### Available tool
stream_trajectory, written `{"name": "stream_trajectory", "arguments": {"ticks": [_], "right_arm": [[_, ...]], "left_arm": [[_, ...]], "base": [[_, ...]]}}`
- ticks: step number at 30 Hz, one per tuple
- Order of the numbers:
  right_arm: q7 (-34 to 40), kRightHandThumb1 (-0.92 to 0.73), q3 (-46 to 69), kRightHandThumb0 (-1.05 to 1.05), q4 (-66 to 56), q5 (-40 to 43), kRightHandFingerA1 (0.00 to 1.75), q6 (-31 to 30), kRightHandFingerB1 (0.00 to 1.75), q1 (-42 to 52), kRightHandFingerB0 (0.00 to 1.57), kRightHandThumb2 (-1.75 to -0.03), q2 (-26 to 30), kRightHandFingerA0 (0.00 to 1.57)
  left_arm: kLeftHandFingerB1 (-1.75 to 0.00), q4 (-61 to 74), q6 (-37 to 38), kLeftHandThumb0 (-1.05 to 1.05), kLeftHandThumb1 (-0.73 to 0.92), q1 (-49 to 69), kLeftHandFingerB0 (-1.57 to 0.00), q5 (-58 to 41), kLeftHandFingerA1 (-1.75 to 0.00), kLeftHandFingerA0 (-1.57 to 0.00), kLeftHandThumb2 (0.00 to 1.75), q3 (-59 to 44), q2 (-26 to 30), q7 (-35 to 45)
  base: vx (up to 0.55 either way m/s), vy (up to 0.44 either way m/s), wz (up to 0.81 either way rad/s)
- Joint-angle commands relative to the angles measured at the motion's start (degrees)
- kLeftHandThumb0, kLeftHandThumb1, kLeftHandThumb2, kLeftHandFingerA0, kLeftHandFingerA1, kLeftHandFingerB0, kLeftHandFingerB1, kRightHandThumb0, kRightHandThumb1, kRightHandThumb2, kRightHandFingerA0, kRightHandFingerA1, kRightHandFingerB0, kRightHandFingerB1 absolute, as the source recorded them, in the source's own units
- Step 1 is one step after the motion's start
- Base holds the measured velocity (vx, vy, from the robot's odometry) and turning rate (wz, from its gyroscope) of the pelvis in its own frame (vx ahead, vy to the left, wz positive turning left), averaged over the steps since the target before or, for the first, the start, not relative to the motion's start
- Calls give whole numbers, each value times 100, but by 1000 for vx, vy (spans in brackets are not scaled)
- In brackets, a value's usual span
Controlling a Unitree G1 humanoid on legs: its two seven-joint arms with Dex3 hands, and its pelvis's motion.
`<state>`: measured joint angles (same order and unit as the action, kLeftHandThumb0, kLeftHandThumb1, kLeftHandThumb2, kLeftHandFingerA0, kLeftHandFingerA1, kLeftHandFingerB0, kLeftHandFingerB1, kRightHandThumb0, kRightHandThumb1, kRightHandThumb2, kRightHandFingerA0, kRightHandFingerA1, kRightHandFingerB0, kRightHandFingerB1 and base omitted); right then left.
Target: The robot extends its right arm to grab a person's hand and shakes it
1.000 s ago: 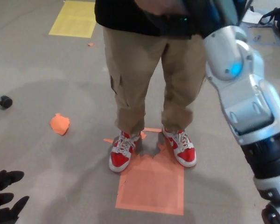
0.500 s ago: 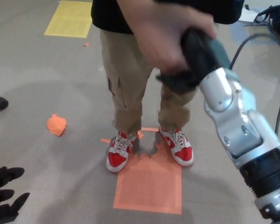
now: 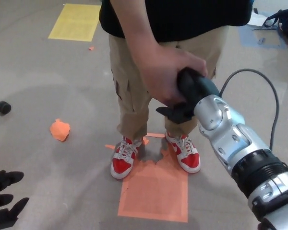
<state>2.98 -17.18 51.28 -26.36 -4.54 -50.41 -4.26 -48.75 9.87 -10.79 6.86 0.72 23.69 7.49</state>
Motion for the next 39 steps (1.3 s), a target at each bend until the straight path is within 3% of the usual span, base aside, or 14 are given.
{"name": "stream_trajectory", "arguments": {"ticks": [1, 2, 3, 4, 5, 17, 20, 32, 33, 34, 35, 36, 37, 39], "right_arm": [[-139, -73, 91, -33, 276, 280, 71, 280, 43, 206, 47, -61, -31, 93], [-257, -48, 122, -34, 287, 316, 50, 229, 47, 205, 0, -101, 27, 3], [-406, -48, 101, -34, 307, 308, 50, 131, 47, 175, 0, -101, 82, 3], [-462, -55, 60, -80, 314, 268, 16, 85, 20, 170, 9, -87, 127, 0], [-518, -60, -6, -90, 314, 198, 5, 40, 6, 186, 6, -89, 218, 0], [-757, -58, 422, -85, 553, 473, 15, -45, 1, 688, 0, -86, 1375, 0], [-804, -62, 620, -89, 635, 616, 5, 38, 0, 1036, 0, -91, 1670, 0], [-1423, -63, 631, -88, 1543, 682, 4, 35, 0, 1567, 0, -90, 1996, 0], [-1572, -66, 636, -89, 1704, 697, 4, 96, 0, 1647, 0, -92, 2051, 0], [-1677, -66, 640, -89, 1846, 705, 4, 166, 0, 1734, 0, -92, 2118, 0], [-1716, -66, 673, -89, 1901, 744, 3, 161, 0, 1739, 0, -93, 2112, 0], [-1764, -66, 715, -89, 1966, 793, 3, 153, 0, 1746, 0, -93, 2104, 0], [-1945, -64, 931, -89, 2092, 1015, 3, 114, 1, 1840, 0, -93, 2084, 0], [-2182, -63, 1170, -85, 2185, 1224, 4, 54, 3, 1942, 0, -93, 2091, 0]], "left_arm": [[-40, -48, 117, -43, 72, 24, -21, 67, -44, -28, 72, -19, 130, 13], [-39, -58, 143, -42, 74, 25, -21, 94, -43, -27, 72, -7, 134, -32], [-39, -60, 104, -42, 74, 15, -21, 147, -43, -27, 72, 31, 151, -54], [-39, -56, 93, -42, 74, 22, -21, 155, -42, -26, 72, 36, 155, -63], [-38, -47, 92, -44, 74, 39, -21, 140, -42, -26, 71, 29, 160, -49], [-39, -36, 92, -47, 72, 37, -22, 156, -43, -27, 73, 58, 176, 16], [-39, -73, 139, -46, 72, 39, -22, 137, -43, -28, 73, 44, 139, 3], [-39, -328, 215, -46, 73, -80, -23, 173, -42, -27, 71, 98, 67, -55], [-51, -358, 186, -24, 61, -106, -10, 171, -52, -12, 108, 112, 38, -35], [-51, -384, 157, -24, 61, -136, -10, 194, -52, -12, 108, 154, 6, -1], [-33, -369, 127, -42, 77, -131, -22, 216, -38, -28, 62, 168, 13, -16], [-33, -347, 88, -42, 77, -123, -22, 244, -38, -28, 62, 186, 23, -34], [-51, -377, 117, -24, 61, -68, -11, 176, -52, -12, 108, 148, -11, -7], [-51, -369, 126, -23, 62, 24, -11, 155, -52, -12, 108, 146, -59, -7]], "base": [[0, 0, 0], [0, 0, 0], [0, 0, 0], [0, 0, 0], [0, 0, 0], [0, 0, 0], [0, 0, 0], [0, 0, 0], [0, 0, 0], [0, 0, 0], [0, 0, 0], [0, 0, 0], [0, 0, 0], [0, 0, 0]]}}
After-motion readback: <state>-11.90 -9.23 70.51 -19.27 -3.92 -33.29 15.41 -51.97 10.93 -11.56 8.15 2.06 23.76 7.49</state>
